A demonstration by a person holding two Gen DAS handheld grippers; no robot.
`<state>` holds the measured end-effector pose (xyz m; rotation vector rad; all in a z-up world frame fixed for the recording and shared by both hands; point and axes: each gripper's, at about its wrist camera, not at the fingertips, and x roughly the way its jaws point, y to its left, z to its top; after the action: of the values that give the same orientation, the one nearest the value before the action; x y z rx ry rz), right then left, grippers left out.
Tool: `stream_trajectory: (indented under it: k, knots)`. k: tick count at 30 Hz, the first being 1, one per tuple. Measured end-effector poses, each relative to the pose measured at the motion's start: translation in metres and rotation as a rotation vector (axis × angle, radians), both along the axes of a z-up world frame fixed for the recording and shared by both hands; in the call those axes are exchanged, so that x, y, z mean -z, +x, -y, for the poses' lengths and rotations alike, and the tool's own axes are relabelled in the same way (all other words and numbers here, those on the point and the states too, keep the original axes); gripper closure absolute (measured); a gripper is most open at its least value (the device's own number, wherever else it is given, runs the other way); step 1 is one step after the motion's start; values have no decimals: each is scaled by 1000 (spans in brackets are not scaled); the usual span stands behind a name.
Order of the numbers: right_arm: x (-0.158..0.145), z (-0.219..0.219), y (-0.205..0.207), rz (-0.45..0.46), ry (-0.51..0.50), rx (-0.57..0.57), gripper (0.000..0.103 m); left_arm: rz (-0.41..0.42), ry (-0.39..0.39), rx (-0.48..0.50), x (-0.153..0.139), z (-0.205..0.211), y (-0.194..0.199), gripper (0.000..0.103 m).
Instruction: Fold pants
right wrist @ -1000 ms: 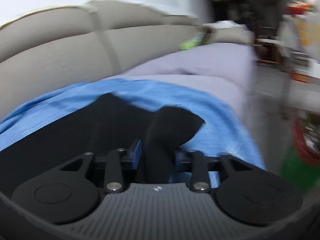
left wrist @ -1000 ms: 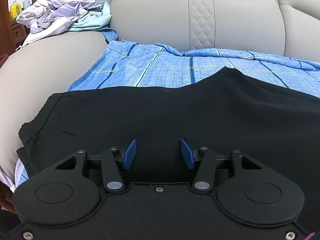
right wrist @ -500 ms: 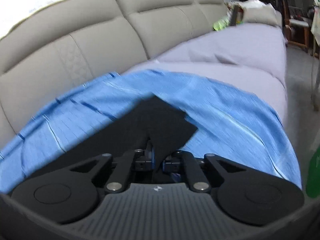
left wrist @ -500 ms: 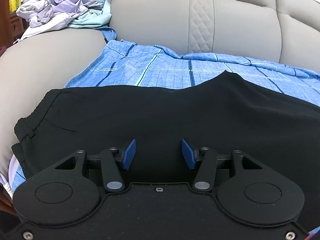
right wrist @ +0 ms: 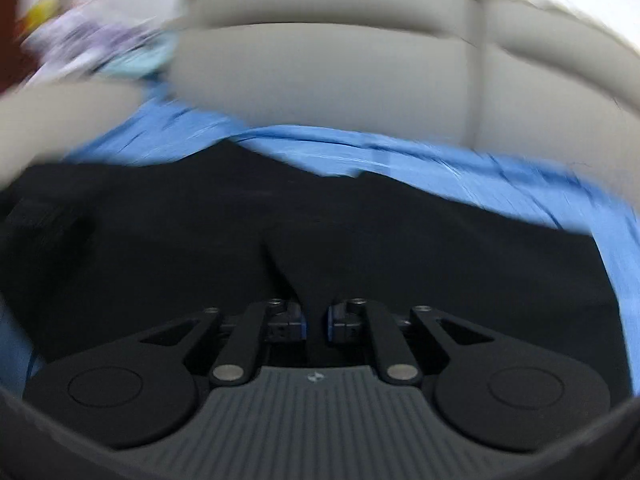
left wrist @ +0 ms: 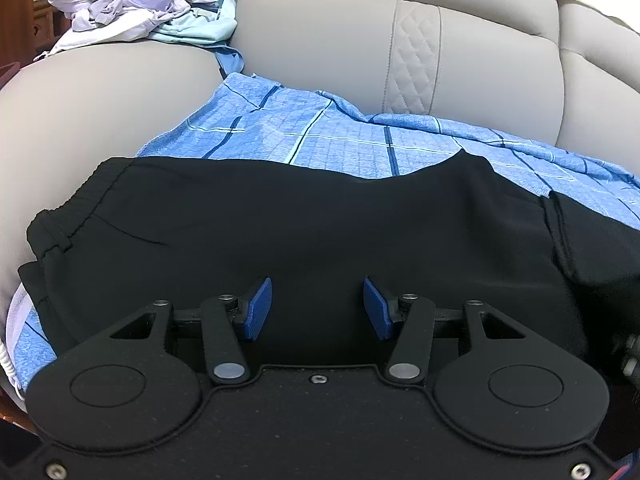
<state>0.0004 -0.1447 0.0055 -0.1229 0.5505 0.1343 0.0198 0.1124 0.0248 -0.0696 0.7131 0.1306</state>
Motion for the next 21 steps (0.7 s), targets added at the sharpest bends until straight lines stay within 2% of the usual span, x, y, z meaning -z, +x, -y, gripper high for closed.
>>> stream_trajectory:
  k: [3, 7, 8, 10, 13, 16, 18, 21]
  knots:
    - [0, -12, -15, 5, 18, -70, 50, 2, -14, 4, -1, 1, -2, 55]
    - [-6, 0, -30, 0, 96, -105, 36, 10, -76, 28, -10, 0, -7, 57]
    - [-9, 4, -38, 12, 113, -99, 30, 18, -94, 42, -13, 2, -8, 58]
    - [-15, 18, -56, 49, 136, -62, 26, 38, -109, 92, -21, 11, -11, 58]
    - [-21, 41, -71, 121, 149, 122, 24, 65, -102, 210, -30, 33, -15, 58]
    - [-19, 65, -85, 150, 81, 346, 24, 61, -129, 350, -33, 63, -13, 58]
    - [-15, 78, -94, 129, 5, 456, 24, 40, -161, 422, -31, 82, -10, 58]
    - [-10, 92, -108, 78, -72, 533, 24, -1, -182, 496, -26, 110, -1, 58]
